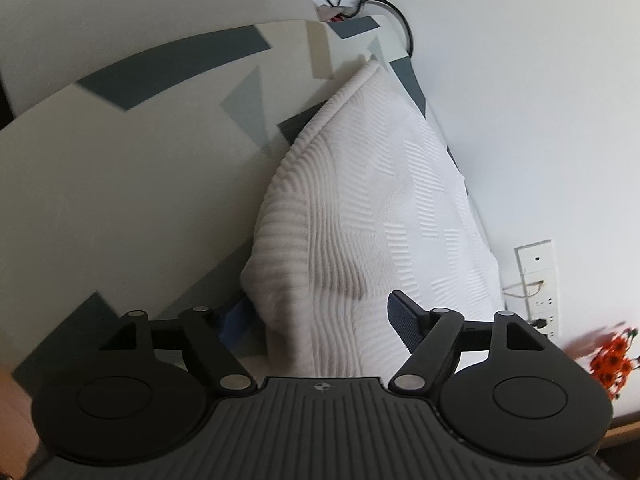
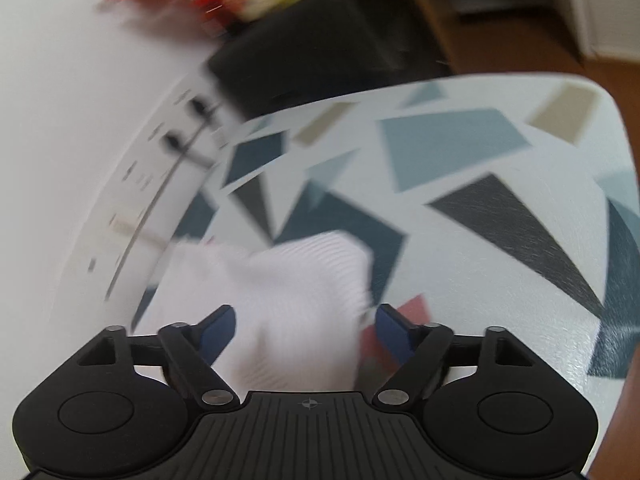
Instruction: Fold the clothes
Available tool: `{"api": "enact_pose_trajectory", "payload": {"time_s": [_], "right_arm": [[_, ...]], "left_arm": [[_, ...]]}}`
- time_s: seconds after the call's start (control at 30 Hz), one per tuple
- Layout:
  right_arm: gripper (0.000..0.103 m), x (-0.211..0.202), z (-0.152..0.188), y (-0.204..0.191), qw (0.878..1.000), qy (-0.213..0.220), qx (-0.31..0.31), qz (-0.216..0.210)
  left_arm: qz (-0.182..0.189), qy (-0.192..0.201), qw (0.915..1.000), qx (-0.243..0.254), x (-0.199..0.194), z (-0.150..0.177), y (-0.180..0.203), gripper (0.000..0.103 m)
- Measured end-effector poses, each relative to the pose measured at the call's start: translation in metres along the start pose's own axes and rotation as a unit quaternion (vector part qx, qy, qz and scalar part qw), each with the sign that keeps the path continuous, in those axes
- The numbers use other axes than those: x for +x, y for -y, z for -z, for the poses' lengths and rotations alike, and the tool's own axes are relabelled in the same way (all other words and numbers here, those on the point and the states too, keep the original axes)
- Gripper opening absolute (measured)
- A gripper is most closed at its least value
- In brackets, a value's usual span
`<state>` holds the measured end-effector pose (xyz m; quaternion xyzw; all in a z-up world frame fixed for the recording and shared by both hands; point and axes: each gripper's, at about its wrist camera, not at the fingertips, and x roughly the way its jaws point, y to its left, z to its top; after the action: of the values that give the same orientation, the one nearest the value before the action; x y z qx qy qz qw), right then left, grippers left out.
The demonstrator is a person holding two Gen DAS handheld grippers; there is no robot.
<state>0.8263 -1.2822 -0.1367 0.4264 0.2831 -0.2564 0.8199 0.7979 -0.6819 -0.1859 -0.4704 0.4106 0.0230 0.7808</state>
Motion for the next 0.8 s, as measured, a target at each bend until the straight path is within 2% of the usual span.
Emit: {"api": "enact_pose_trajectory", "payload": {"time_s": [0.07,0.13,0.17,0.27,0.3,0.33,0.4,0.5,0.63,0.73,0.8], "right_arm": [[0.079,0.000,0.009,-0.023,0.997,-0.017,-0.077,0.012],[0.082,0.004,0.024,-0.053,0.981,-0.038,-0.185,0.044],[0.088,0.005,0.032,-0.064,0.972,-0.046,-0.225,0.047],[0.094,0.011,0.054,-0.087,0.953,-0.066,-0.293,0.043],[0.095,0.014,0.059,-0.093,0.948,-0.073,-0.306,0.043],[0.095,0.018,0.063,-0.098,0.946,-0.080,-0.312,0.044],[0.095,0.024,0.068,-0.105,0.945,-0.096,-0.311,0.039],[0.095,0.031,0.066,-0.114,0.948,-0.112,-0.296,0.020],[0.095,0.039,0.052,-0.129,0.944,-0.127,-0.303,-0.014],[0.095,0.044,0.031,-0.136,0.939,-0.131,-0.316,-0.030],[0.096,0.047,0.009,-0.136,0.940,-0.132,-0.313,-0.041]], "left_arm": [[-0.001,0.005,1.0000,-0.001,0.002,-0.001,0.002,0.074],[0.000,0.008,0.9999,-0.007,0.004,-0.001,0.002,0.073],[-0.002,0.010,0.9999,-0.008,0.004,-0.001,0.002,0.072],[-0.007,0.015,0.9999,0.003,0.004,0.001,0.003,0.067],[-0.013,0.018,0.9997,0.003,0.003,0.002,0.002,0.060],[-0.019,0.021,0.9996,0.003,0.002,0.003,0.002,0.056],[-0.028,0.025,0.9993,0.003,0.000,0.005,0.000,0.023],[-0.016,0.033,0.9993,-0.009,-0.003,0.009,-0.002,0.016],[-0.027,0.065,0.9975,0.008,-0.009,0.015,0.019,0.015],[-0.035,0.089,0.9954,0.004,-0.010,0.021,0.036,0.014],[-0.040,0.106,0.9933,0.020,-0.007,0.024,0.057,0.013]]}}
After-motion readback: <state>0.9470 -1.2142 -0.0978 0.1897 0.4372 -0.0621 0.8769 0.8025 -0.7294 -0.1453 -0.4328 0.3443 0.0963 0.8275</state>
